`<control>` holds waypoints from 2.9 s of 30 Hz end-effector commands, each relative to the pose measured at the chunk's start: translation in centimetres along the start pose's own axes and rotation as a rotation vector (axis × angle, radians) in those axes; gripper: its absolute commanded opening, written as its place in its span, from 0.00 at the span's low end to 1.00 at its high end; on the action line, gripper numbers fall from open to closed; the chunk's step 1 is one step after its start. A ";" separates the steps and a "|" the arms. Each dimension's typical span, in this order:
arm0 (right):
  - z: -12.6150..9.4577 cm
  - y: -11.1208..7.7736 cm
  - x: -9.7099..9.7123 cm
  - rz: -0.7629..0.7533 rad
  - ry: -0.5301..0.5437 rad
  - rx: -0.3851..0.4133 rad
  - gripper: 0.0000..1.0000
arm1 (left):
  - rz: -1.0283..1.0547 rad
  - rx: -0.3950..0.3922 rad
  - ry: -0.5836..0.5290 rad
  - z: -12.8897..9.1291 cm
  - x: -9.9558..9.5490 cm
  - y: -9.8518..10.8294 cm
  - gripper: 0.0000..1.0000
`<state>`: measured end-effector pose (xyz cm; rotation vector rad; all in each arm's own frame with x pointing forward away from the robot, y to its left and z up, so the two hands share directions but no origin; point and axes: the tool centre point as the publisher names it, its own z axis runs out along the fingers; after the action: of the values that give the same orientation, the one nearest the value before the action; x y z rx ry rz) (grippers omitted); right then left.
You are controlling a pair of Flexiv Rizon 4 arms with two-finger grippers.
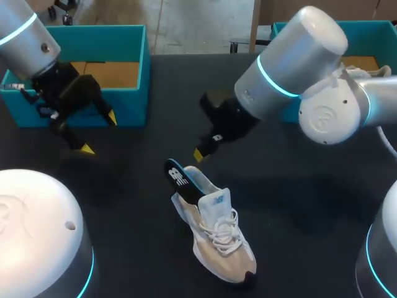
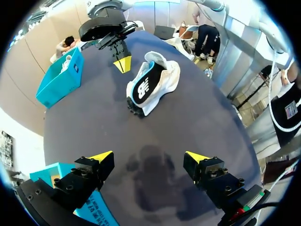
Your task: Take the shoe out of the shoebox, open the shoe tongue, remove and reinsert the insole, then place the shoe into the shoebox
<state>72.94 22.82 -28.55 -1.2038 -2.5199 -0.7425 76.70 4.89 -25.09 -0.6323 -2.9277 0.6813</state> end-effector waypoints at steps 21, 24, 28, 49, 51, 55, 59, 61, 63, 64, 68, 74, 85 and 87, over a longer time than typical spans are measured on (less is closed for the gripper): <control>0.2 -0.4 2.9 0.036 -0.252 -0.048 0.00 | 0.110 -0.054 0.097 -0.4 -1.7 2.3 1.00; 0.3 -0.8 4.4 0.044 -0.311 -0.044 0.00 | 0.123 -0.057 0.108 -0.5 -2.2 2.9 1.00; 0.9 -0.7 5.8 0.018 -0.383 0.001 0.00 | 0.147 -0.049 0.122 -0.5 -2.7 3.3 1.00; 2.0 -1.7 7.0 0.011 -0.499 0.099 0.00 | 0.196 -0.019 0.147 -1.6 -2.8 4.5 1.00; 2.0 -2.2 6.5 0.020 -0.502 0.105 0.00 | 0.194 -0.017 0.147 -1.5 -2.8 4.6 1.00; 2.2 -3.0 5.8 0.042 -0.500 0.113 0.00 | 0.190 -0.017 0.151 -1.4 -2.7 4.7 1.00; 2.5 -3.8 4.9 0.065 -0.500 0.133 0.00 | 0.183 -0.017 0.152 -1.5 -2.6 4.7 1.00; 2.6 -4.1 4.5 0.068 -0.506 0.137 0.00 | 0.182 -0.018 0.152 -1.5 -2.6 4.7 1.00; 2.7 -4.2 4.1 0.077 -0.519 0.146 0.00 | 0.182 -0.018 0.152 -1.5 -2.6 4.7 1.00; 2.7 -4.2 4.0 0.075 -0.520 0.147 0.00 | 0.182 -0.018 0.152 -1.5 -2.6 4.7 1.00; 2.9 -4.6 3.0 0.068 -0.524 0.156 0.00 | 0.182 -0.018 0.152 -1.5 -2.6 4.7 1.00; 3.8 -5.0 1.6 0.079 -0.512 0.178 0.00 | 0.182 -0.018 0.152 -1.5 -2.6 4.7 1.00; 4.8 -5.6 0.2 0.109 -0.486 0.195 0.00 | 0.182 -0.018 0.152 -1.5 -2.6 4.7 1.00; 5.0 -5.8 0.1 0.117 -0.487 0.202 0.00 | 0.182 -0.018 0.152 -1.5 -2.6 4.7 1.00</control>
<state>68.19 22.74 -34.15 -1.5984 -2.7828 -0.1607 81.08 8.24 -25.78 -0.9170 -2.7627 0.5978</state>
